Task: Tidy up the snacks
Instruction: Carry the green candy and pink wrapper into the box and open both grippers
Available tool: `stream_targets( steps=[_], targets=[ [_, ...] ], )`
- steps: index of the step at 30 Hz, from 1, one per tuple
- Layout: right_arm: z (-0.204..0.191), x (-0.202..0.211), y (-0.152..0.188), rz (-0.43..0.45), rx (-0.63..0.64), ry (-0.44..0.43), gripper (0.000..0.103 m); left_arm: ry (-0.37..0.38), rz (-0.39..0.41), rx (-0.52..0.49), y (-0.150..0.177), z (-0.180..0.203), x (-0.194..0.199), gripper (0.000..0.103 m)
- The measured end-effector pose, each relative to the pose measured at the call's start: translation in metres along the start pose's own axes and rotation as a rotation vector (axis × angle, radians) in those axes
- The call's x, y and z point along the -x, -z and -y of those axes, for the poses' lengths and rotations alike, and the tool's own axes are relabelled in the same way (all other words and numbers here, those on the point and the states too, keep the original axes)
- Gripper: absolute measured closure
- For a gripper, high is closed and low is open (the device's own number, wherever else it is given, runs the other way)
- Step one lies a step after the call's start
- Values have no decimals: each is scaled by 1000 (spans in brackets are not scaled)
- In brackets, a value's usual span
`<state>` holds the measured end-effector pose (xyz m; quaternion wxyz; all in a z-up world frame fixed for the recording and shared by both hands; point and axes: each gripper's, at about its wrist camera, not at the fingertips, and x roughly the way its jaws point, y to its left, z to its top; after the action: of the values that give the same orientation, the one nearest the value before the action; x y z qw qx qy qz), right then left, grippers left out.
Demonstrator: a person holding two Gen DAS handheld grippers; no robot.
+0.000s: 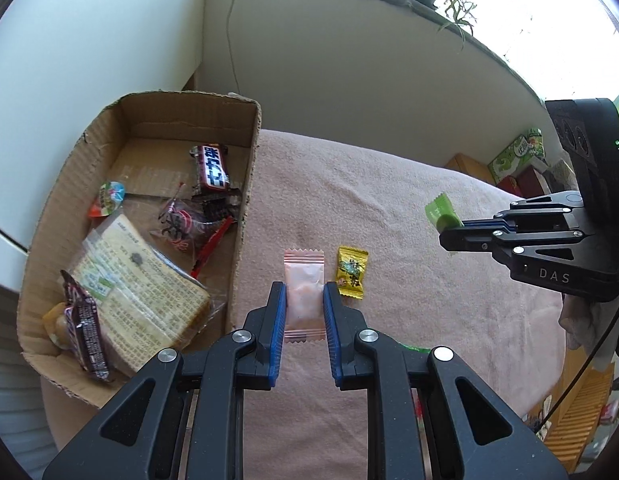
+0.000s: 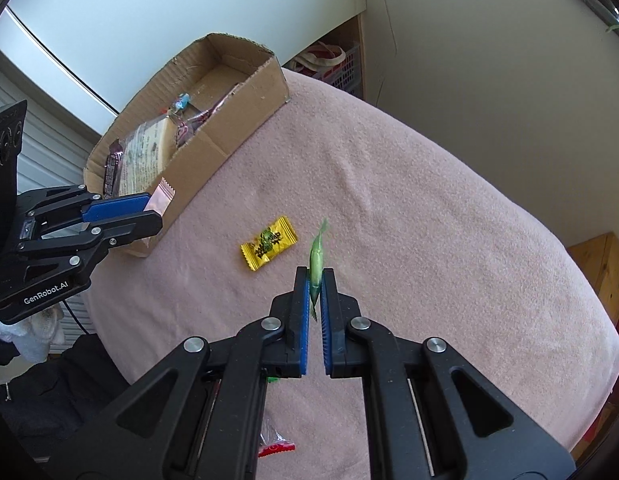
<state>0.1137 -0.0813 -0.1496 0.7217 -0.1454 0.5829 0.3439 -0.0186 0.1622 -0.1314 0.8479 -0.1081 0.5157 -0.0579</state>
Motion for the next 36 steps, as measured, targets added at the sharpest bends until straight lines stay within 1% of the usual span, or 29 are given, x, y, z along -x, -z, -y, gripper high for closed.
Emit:
stream_targets(
  steps=[1,3,10,19,28,36],
  targets=[
    [-3,3,-5,8,10,-1,98,-6,5,7,-1,-3,-1,86],
    [-24,3,-12,23,25,-5,98,-18,14,19,-6,-11,-3,86],
    [-60,-2,-44,48,81,-25,98,-47,43,75,-11,-44,5,86],
    [-96,-10,-75,48,147,-29,98,-97,56,118,-11,-68,7,86],
    [-129,-26,-100,36,199,-21,98,-124,72,136,-9,-84,16,86],
    [-140,-30,-112,32,207,-33,98,-134,82,148,-10,-95,22,85]
  ],
)
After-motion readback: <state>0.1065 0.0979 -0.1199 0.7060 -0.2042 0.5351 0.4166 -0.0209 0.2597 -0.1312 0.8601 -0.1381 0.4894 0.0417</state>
